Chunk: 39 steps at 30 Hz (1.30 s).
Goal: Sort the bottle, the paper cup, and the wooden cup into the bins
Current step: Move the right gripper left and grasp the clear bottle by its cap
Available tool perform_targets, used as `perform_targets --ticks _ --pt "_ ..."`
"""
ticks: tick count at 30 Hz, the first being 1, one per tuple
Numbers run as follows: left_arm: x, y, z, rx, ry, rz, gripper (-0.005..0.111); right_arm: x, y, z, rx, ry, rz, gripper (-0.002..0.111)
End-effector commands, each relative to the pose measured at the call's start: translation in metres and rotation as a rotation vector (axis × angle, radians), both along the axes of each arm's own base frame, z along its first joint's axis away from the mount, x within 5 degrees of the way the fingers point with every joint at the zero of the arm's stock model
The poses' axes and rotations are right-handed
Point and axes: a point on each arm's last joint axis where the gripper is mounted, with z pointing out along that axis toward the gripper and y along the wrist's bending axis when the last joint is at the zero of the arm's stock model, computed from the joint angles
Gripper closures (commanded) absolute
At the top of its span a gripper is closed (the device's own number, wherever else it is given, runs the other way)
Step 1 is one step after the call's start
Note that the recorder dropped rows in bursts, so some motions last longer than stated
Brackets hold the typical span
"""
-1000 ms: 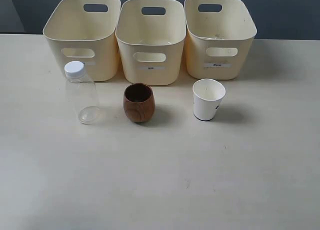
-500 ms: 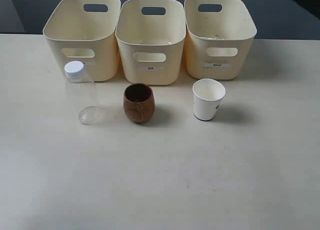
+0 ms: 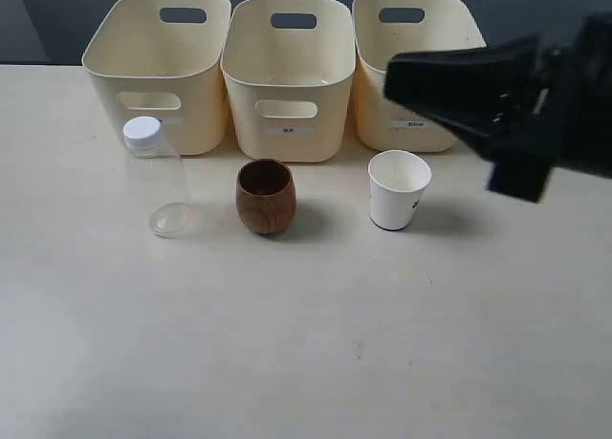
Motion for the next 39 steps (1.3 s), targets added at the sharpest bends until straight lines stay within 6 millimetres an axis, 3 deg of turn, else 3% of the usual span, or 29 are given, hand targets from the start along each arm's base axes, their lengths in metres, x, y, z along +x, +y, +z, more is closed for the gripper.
perform_targets --ticks 1,8,16,23,30,37,39 --pt "0.000 0.000 0.000 -0.002 -0.009 -0.003 0.107 0.019 0.038 -0.017 -0.138 0.015 0.027 0.109" --pt "0.000 0.000 0.000 -0.002 -0.009 -0.003 0.107 0.056 0.093 -0.040 -0.317 0.055 -0.052 0.109" --pt "0.000 0.000 0.000 -0.002 -0.009 -0.003 0.107 0.089 0.142 -0.063 -0.341 0.075 0.058 0.109" --pt "0.000 0.000 0.000 -0.002 -0.009 -0.003 0.107 0.108 0.161 -0.076 -0.345 0.083 0.083 0.109" --pt "0.000 0.000 0.000 -0.002 -0.009 -0.003 0.107 0.115 0.174 -0.090 -0.354 0.063 0.153 0.106" --pt "0.000 0.000 0.000 -0.002 -0.007 -0.003 0.107 0.121 0.182 -0.087 -0.327 0.051 0.181 0.037" --pt "0.000 0.000 0.000 -0.002 -0.007 -0.003 0.107 0.121 0.182 -0.087 -0.328 0.048 0.182 0.030"
